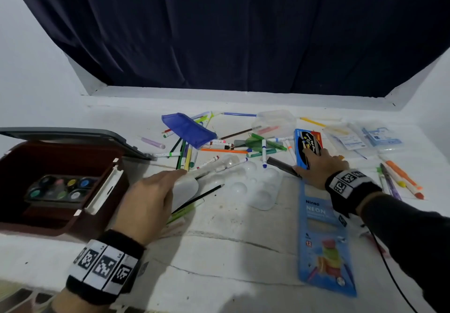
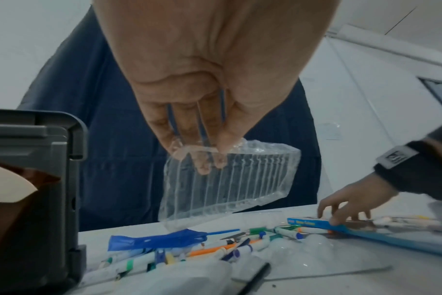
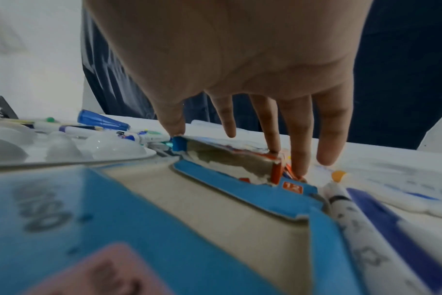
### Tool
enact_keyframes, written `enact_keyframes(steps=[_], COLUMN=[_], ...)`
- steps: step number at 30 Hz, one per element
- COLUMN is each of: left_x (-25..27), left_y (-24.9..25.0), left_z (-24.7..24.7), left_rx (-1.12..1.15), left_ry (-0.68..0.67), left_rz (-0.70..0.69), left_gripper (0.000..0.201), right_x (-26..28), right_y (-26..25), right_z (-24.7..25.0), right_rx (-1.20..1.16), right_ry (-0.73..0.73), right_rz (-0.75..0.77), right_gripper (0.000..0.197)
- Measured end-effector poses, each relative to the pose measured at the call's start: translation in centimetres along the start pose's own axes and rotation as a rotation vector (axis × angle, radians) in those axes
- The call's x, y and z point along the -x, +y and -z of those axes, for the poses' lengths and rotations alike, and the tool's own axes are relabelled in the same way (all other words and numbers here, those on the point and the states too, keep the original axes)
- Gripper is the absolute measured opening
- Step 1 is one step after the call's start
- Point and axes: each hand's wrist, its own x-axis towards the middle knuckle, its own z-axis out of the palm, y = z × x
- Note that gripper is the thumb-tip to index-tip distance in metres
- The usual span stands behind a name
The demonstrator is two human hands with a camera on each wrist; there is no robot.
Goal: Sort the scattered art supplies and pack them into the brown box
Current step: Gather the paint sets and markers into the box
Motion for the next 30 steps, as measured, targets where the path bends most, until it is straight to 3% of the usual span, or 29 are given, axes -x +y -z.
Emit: enact_keyframes(steps=[4,7,14,18,21,24,30], left_x=[1.8,3.0,2.8,2.1,2.3,2.6,3.1], left_y=[1.0,1.6,3.3,3.4,3.2,3.3,3.1], left_z=[-1.2,-2.6,-4.2,-5.6,-6.4,-6.7,-6.6], left_rx=[0.096,0.125,0.170,0.191,0.301,0.370,0.136], left_ry=[-0.142,-0.222,-0.307,-0.371,-0.445,-0.485,-0.428], left_rz=[-0.093,-0.157,-0.316,-0.366,-0.343,-0.306,-0.147], left_gripper=[0.053,0.045,0.036,0.032,0.029,0.031,0.050], right_x=[-1.0,-0.9,1.7,4.9,7.9,11.3,15.0], right_y=[-0.3,-0.4,-1.3,-1.7,-2.2,-2.8,-4.3], right_z=[-0.3,-0.3,0.3,0.6,0.5,0.2,-1.9], right_rx=[-0.041,-0.059,-0.180,-0.316,-0.484,-0.682,-0.782], right_ry=[-0.018,-0.010,0.065,0.181,0.279,0.256,0.151], right_rz=[0.014,0.021,0.064,0.093,0.135,0.218,0.446], right_gripper=[0.067,0.071,0.071,0.073,0.061,0.049,0.063])
